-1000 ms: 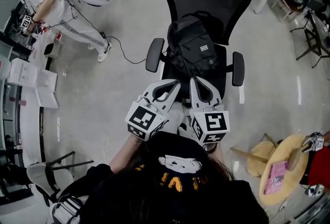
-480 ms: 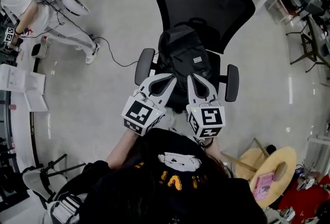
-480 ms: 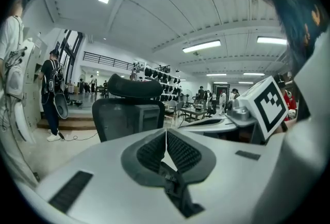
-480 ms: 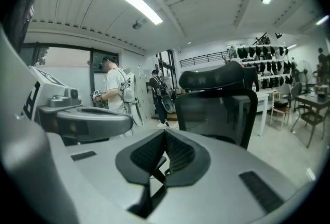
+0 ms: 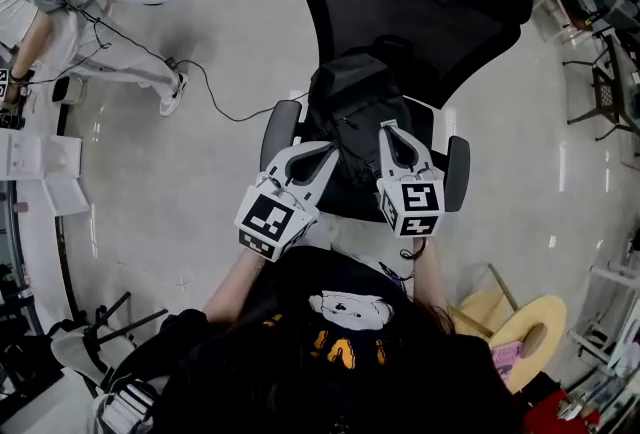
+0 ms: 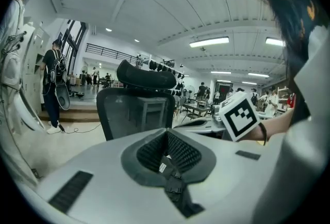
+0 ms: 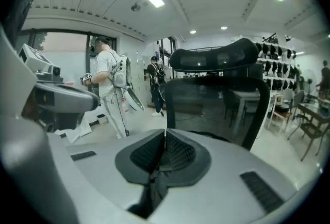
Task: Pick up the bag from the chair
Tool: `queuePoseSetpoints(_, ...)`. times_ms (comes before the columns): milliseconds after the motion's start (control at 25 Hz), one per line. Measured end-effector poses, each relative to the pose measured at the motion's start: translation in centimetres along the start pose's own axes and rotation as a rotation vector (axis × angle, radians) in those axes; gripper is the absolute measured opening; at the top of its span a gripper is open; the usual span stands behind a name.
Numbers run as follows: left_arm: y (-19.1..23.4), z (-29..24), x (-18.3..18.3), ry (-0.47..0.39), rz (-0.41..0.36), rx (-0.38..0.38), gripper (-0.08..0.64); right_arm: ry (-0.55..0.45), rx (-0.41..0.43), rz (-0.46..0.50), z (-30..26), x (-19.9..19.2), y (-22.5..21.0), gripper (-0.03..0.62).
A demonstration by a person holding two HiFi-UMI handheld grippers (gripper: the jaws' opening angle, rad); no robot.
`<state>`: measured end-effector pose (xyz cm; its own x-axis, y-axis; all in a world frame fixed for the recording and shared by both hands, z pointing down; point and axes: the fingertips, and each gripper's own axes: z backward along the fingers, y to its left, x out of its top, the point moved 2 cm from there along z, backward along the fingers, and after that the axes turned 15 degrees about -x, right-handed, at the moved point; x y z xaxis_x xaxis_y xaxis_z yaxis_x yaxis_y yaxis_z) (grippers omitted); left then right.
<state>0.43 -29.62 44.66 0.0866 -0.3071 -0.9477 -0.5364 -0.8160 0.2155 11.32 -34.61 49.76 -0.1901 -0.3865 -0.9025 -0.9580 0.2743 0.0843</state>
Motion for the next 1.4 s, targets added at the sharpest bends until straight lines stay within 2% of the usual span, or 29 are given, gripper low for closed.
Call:
queuePoseSetpoints(240,3.0,-1.3,-0.6,0.005,0.0,-0.023,0.009,0.067,0.005,0.128,-7.0,-1.4,-2.3,0.015)
queuePoseSetpoints(320,3.9,-1.6,-0.7,0.006,0.002,-0.023,0.009,0.103,0.031,0.202,-9.8,-2.1,-2.7,0.109)
queuePoseSetpoints(360,4.3,-1.6,-0.8,0.007,0.004,-0.023,0.009,0.121,0.043,0.244,-11.2,-2.5,-2.8,0.133)
queuePoseSetpoints(560,6.5,-1.7,-0.8,0.006,0.016,0.002,0.009,0.209,0.08,0.449,-18.6,-4.9,-4.0,0.179)
queuePoseSetpoints(680,7.9,-1.5,-1.0,0.007,0.023,0.035,0.009,0.274,0.096,0.562,-22.2,-6.9,-4.7,0.243)
queuePoseSetpoints(920,10.2,-1.5,-1.5,0.023,0.045,0.078,0.009,0.449,0.167,0.76,-26.0,-11.5,-6.3,0.265)
queuePoseSetpoints(1040,10.8,-1.4,-1.8,0.039,0.04,0.084,0.009,0.479,0.194,0.766,-27.1,-12.0,-6.0,0.264)
queuePoseSetpoints(1160,11.3,-1.4,-2.0,0.057,0.026,0.089,0.009,0.508,0.227,0.712,-27.5,-12.4,-5.3,0.215)
queuePoseSetpoints(1400,11.4,-1.8,-2.5,0.069,0.028,0.092,0.009,0.507,0.192,0.681,-26.8,-12.9,-5.8,0.162)
